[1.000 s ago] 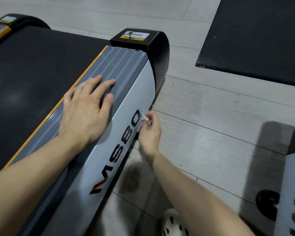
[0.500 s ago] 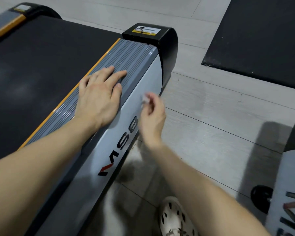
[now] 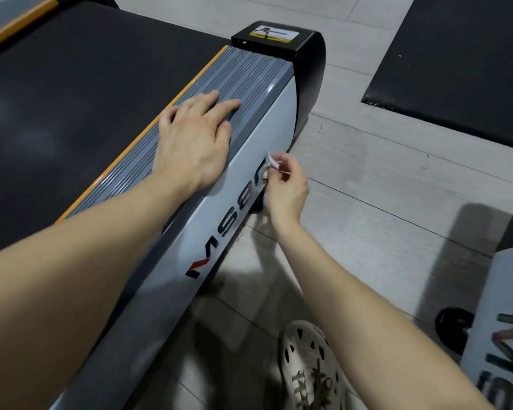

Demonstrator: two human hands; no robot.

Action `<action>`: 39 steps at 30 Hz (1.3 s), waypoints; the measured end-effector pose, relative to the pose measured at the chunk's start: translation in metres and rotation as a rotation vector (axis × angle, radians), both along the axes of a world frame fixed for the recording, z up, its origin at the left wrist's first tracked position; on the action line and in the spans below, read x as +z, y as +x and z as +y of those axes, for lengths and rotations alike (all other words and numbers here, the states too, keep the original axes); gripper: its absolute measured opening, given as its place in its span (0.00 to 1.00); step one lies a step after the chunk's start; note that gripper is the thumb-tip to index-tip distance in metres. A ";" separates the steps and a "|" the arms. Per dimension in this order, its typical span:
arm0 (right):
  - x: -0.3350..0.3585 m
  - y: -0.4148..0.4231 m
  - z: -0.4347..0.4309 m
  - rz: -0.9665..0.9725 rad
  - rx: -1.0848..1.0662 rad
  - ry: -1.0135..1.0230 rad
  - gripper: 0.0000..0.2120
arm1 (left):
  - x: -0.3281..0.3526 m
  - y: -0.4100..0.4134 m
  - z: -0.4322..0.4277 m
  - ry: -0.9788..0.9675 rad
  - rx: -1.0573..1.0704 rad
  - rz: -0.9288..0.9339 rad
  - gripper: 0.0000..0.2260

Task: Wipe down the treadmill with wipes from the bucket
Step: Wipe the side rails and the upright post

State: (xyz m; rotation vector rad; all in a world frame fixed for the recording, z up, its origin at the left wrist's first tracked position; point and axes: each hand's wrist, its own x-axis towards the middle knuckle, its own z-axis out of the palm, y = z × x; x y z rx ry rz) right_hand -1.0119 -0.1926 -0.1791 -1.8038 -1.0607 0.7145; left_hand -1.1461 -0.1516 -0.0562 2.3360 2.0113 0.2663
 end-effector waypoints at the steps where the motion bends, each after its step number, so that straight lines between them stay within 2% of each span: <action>1: 0.001 -0.016 -0.025 0.009 0.052 0.028 0.14 | 0.000 0.000 0.000 0.003 0.000 0.004 0.21; 3: -0.014 -0.045 -0.096 0.046 0.267 -0.004 0.11 | -0.002 -0.002 0.001 0.004 -0.002 0.014 0.21; 5: -0.025 -0.060 -0.169 0.069 0.624 -0.092 0.07 | -0.004 -0.003 0.002 -0.005 -0.006 0.013 0.22; 7: -0.029 -0.053 -0.206 0.055 0.981 -0.095 0.13 | -0.003 -0.003 0.003 -0.034 -0.027 0.009 0.22; 8: -0.029 -0.046 -0.206 0.069 1.003 -0.120 0.17 | -0.001 -0.004 0.002 -0.054 -0.049 0.009 0.22; 9: -0.025 -0.036 -0.195 0.063 0.938 -0.146 0.20 | 0.002 -0.005 -0.001 -0.070 -0.072 0.010 0.22; 12: 0.016 0.001 -0.141 0.048 0.680 -0.218 0.17 | 0.022 -0.010 -0.029 -0.070 -0.135 0.010 0.22; 14: 0.048 0.019 -0.112 0.067 0.632 -0.227 0.18 | 0.043 -0.017 -0.069 -0.037 -0.177 -0.017 0.22; 16: 0.084 0.029 -0.094 0.113 0.669 -0.232 0.18 | 0.066 -0.030 -0.117 -0.014 -0.191 -0.075 0.21; 19: 0.150 0.026 -0.077 0.123 0.852 -0.230 0.15 | 0.097 -0.057 -0.186 -0.017 -0.080 -0.097 0.17; 21: 0.200 0.012 -0.072 0.141 0.997 -0.237 0.15 | 0.109 -0.073 -0.222 -0.118 0.019 0.003 0.17; 23: 0.248 -0.007 -0.073 0.180 1.126 -0.240 0.14 | 0.116 -0.084 -0.245 -0.267 0.122 0.016 0.17; 27: 0.319 -0.045 -0.090 0.291 1.256 -0.239 0.13 | 0.141 -0.107 -0.262 -0.426 0.278 -0.221 0.08; 29: 0.333 -0.061 -0.109 0.377 1.259 -0.253 0.14 | 0.151 -0.120 -0.272 -0.399 0.330 -0.341 0.07; 31: 0.331 -0.070 -0.129 0.532 1.202 -0.289 0.14 | 0.150 -0.129 -0.290 -0.326 0.351 -0.607 0.10; 33: 0.323 -0.076 -0.144 0.577 1.138 -0.340 0.14 | 0.146 -0.134 -0.309 -0.276 0.338 -0.860 0.12; 35: 0.320 -0.080 -0.149 0.524 1.108 -0.370 0.14 | 0.147 -0.144 -0.315 -0.275 0.290 -0.866 0.11; 39: 0.320 -0.098 -0.152 0.572 1.076 -0.406 0.14 | 0.160 -0.169 -0.316 -0.248 0.255 -0.991 0.17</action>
